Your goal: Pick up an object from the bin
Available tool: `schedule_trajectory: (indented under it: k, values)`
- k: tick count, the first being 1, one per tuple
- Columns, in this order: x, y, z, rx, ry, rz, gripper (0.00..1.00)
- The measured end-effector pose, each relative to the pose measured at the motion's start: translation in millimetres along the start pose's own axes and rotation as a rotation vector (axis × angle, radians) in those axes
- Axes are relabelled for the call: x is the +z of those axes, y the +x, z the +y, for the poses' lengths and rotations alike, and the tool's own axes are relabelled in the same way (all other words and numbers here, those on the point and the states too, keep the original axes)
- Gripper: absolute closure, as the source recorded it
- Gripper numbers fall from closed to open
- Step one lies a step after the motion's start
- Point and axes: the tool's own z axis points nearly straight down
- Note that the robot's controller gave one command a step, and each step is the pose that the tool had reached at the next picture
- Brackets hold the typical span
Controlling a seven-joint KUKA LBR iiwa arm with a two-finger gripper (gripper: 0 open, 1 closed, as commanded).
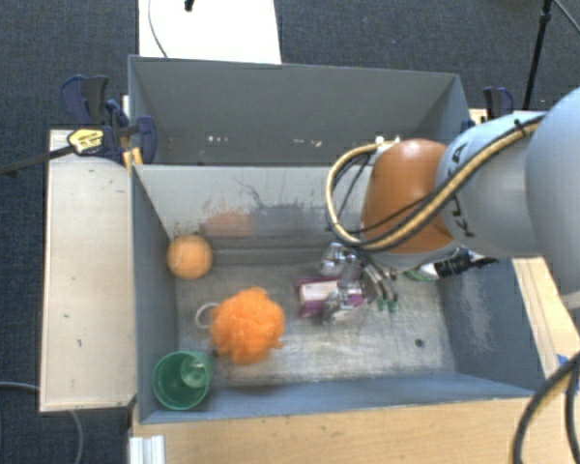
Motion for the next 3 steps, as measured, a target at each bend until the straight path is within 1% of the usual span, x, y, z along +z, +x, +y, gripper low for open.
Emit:
schedule_trajectory:
  k: [2, 3]
  values:
    - [-1.0, 0.0, 0.3, -0.001, 0.001, 0.001, 1.00]
    - [-5.7, 1.3, -0.3, -0.002, 0.003, 0.008, 1.00]
